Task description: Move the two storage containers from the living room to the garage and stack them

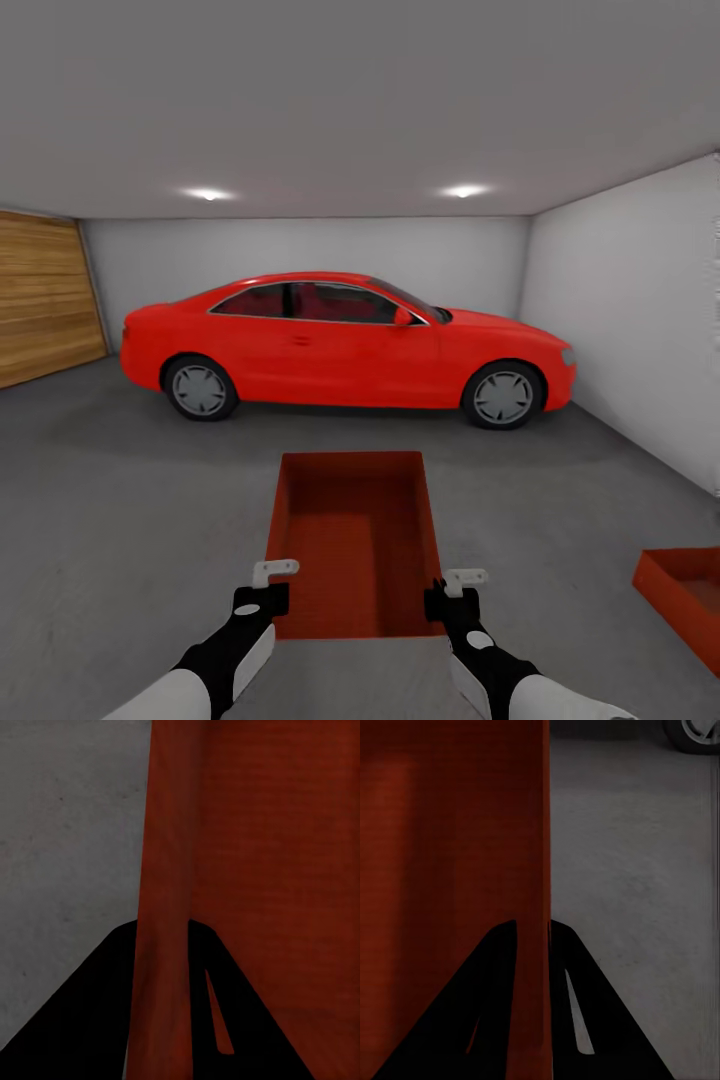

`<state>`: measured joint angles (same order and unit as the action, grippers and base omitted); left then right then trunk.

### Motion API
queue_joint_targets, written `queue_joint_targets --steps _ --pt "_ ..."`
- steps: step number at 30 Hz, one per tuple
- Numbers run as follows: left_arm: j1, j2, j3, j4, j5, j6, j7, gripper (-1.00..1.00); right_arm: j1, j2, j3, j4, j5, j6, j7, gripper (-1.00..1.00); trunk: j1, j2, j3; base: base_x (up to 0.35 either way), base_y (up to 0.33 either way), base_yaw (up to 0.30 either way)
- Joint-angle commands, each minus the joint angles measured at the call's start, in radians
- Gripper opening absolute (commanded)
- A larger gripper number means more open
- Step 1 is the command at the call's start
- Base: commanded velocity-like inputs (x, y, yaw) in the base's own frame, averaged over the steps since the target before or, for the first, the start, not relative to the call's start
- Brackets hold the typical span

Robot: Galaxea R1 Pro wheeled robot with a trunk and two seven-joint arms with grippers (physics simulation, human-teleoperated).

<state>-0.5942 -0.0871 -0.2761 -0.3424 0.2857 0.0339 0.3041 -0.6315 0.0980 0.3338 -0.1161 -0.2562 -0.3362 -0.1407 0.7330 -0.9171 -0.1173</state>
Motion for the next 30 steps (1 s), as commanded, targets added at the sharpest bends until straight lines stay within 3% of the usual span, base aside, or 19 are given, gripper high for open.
queue_joint_targets --steps 1,30 --pt "-0.001 0.006 0.043 -0.006 -0.012 0.004 0.012 -1.00 0.000 -0.004 -0.006 0.009 -0.014 -0.004 0.001 -1.00 0.001 -0.001 -0.001 0.322 0.000 -0.251" --pt "-0.002 0.007 0.044 -0.006 -0.011 0.004 0.012 -1.00 0.000 -0.006 -0.006 0.009 -0.014 -0.004 0.003 -1.00 0.001 -0.001 0.009 0.322 0.000 -0.277"
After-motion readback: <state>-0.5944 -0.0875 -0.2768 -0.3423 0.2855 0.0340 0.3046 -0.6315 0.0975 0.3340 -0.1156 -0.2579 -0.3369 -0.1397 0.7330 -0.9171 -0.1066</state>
